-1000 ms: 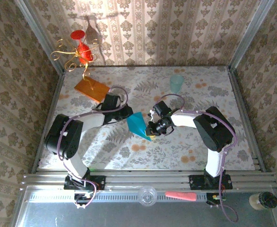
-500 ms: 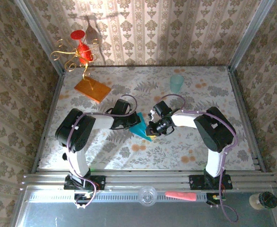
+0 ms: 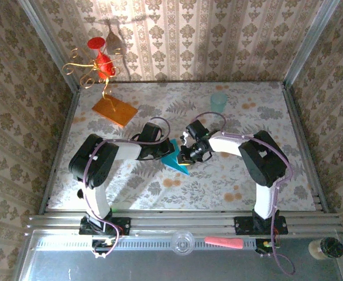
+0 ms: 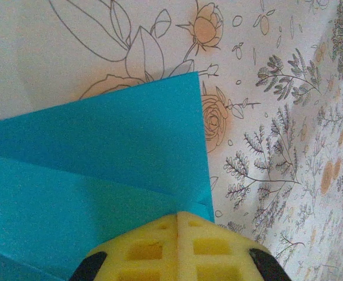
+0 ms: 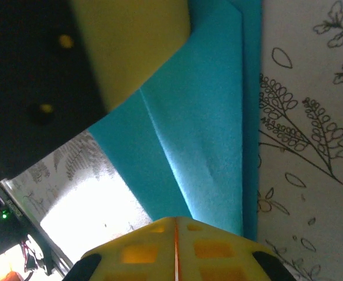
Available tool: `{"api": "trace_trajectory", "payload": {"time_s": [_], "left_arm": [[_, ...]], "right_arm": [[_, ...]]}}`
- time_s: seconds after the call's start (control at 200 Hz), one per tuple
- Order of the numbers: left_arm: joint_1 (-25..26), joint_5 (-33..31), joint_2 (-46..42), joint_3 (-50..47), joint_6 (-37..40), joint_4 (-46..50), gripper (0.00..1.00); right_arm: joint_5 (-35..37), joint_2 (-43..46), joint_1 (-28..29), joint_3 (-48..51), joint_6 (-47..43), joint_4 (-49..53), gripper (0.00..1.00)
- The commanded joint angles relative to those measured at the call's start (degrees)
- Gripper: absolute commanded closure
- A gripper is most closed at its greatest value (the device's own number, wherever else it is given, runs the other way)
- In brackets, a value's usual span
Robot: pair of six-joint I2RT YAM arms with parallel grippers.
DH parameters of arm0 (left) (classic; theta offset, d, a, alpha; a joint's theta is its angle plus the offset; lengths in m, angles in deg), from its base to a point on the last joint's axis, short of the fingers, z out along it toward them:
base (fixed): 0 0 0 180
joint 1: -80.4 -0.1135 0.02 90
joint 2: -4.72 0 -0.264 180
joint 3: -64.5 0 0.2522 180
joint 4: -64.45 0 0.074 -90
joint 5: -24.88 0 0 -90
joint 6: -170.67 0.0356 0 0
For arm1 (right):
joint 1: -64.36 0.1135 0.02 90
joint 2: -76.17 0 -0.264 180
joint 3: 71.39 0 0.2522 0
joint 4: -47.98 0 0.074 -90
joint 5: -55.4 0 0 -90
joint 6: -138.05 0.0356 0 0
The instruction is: Fold a paper plane with a square sheet of paper (pick it up from the middle)
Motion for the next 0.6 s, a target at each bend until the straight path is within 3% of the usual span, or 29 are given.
{"api": "trace_trajectory", "payload": {"time_s": [0.0, 0.27, 0.595], "left_arm": [[0.12, -1.09, 2.22, -1.19, -0.14, 2.33, 0.94], [0.03, -1.99, 2.22, -2.08, -0.15, 3.62, 0.94], [-0.88, -2.87, 2.82, -3.52, 0.86, 3.4, 0.95]], "right_arm": [[0.35, -2.49, 0.63, -1.49, 0.66, 0.94, 0.91], [0.48, -2.34, 0.58, -0.05, -0.32, 2.19, 0.91], [-0.57, 7.12, 0.05, 15.02, 0.15, -2.06, 0.87]]}}
